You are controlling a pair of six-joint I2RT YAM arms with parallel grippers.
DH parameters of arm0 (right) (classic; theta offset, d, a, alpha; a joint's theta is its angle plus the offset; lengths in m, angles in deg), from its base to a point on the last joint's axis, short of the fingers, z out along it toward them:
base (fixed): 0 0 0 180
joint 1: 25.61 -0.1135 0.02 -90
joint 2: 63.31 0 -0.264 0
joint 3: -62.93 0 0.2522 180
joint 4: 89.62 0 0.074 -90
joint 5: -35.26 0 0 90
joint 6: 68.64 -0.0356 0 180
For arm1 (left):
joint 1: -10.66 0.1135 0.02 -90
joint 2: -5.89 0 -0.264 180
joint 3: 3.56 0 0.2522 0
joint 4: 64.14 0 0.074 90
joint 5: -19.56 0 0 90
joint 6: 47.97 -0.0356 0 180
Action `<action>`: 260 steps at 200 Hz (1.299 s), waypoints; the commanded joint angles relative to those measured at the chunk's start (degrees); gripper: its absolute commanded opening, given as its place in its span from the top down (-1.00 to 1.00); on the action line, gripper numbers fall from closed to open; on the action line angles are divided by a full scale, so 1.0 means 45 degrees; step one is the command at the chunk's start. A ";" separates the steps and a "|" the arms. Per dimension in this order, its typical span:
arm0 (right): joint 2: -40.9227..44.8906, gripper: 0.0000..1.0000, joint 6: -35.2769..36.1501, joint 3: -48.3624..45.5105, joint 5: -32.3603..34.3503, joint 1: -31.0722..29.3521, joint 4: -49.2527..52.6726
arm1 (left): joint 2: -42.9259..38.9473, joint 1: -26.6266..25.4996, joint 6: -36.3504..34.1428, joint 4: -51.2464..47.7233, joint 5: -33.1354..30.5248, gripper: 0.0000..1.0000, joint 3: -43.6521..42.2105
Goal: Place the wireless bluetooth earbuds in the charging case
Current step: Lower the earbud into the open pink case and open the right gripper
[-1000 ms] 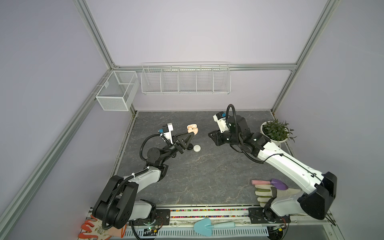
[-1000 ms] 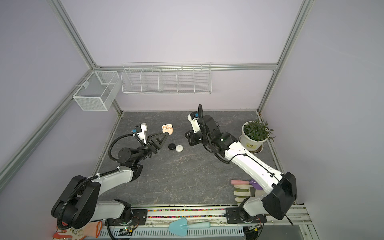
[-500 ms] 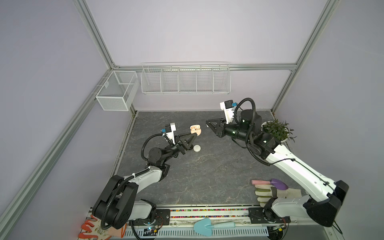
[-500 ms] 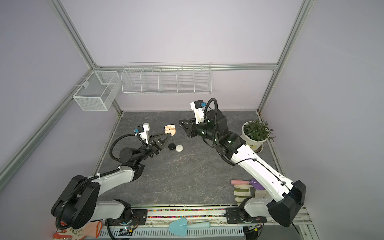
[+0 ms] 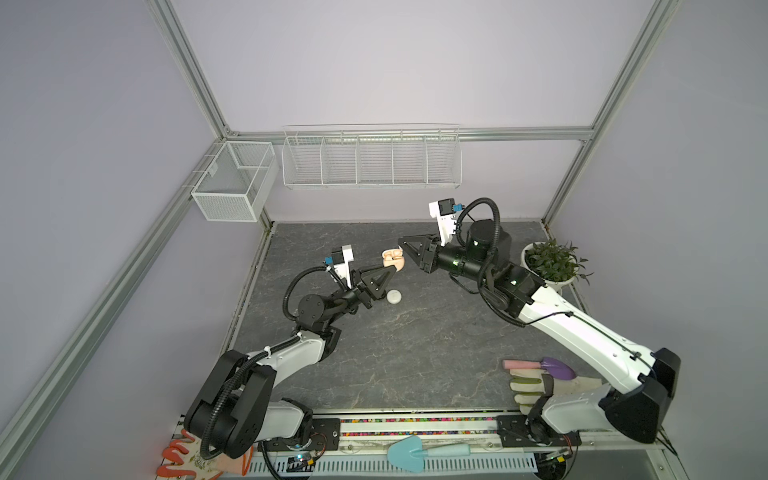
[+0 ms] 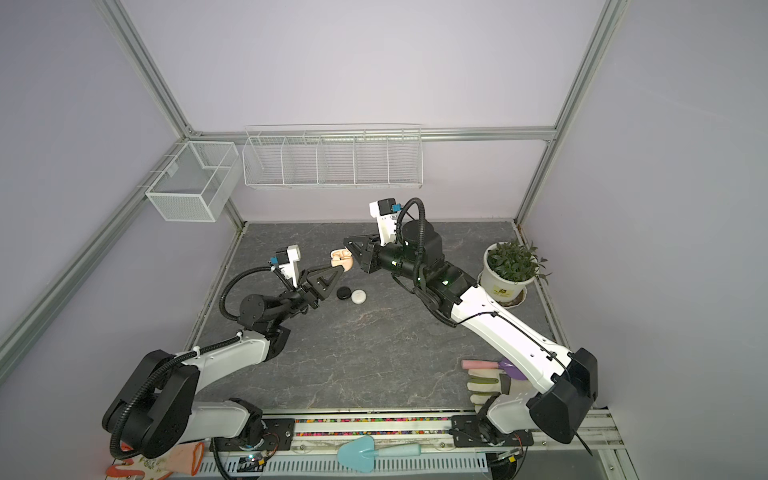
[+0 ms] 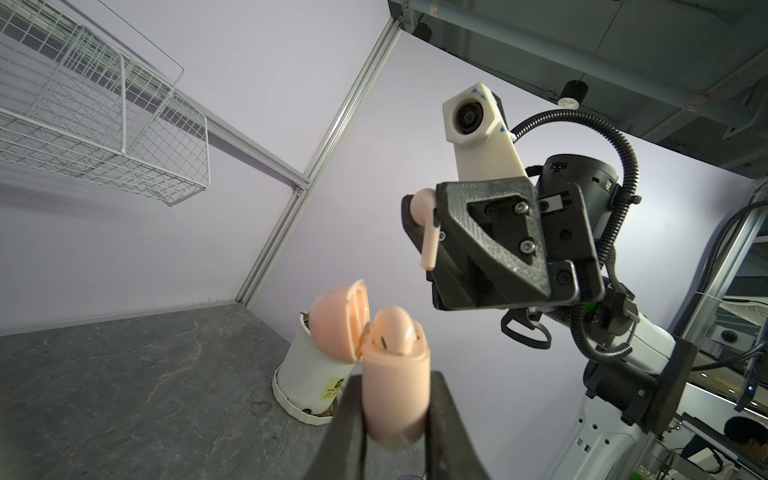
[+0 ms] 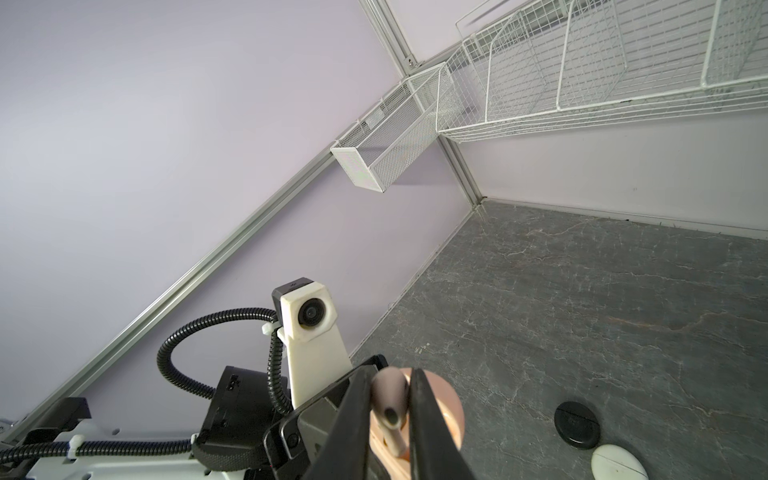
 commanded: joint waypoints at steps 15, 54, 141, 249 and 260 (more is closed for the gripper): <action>-0.0059 0.62 -0.0207 0.0188 -0.0135 -0.0203 -0.0490 | -0.0292 -0.0064 -0.0266 0.0491 0.0081 1.00 0.0159; -0.0011 0.62 -0.0187 -0.0040 0.0003 -0.0279 -0.0358 | -0.0397 -0.0064 -0.0377 0.0491 0.0012 1.00 0.0056; -0.0224 0.62 -0.0284 -0.0155 0.0006 -0.0431 -0.0320 | -0.0631 -0.0069 -0.0522 0.0481 -0.0143 1.00 -0.0120; -0.0124 0.62 -0.0569 -0.0099 -0.0035 -0.0655 0.0269 | -0.0791 -0.0064 -0.0762 0.0491 -0.0210 1.00 -0.0272; -0.0098 0.62 -0.0627 -0.0127 -0.0051 -0.0660 0.0299 | -0.0810 -0.0064 -0.0770 0.0485 -0.0222 1.00 -0.0276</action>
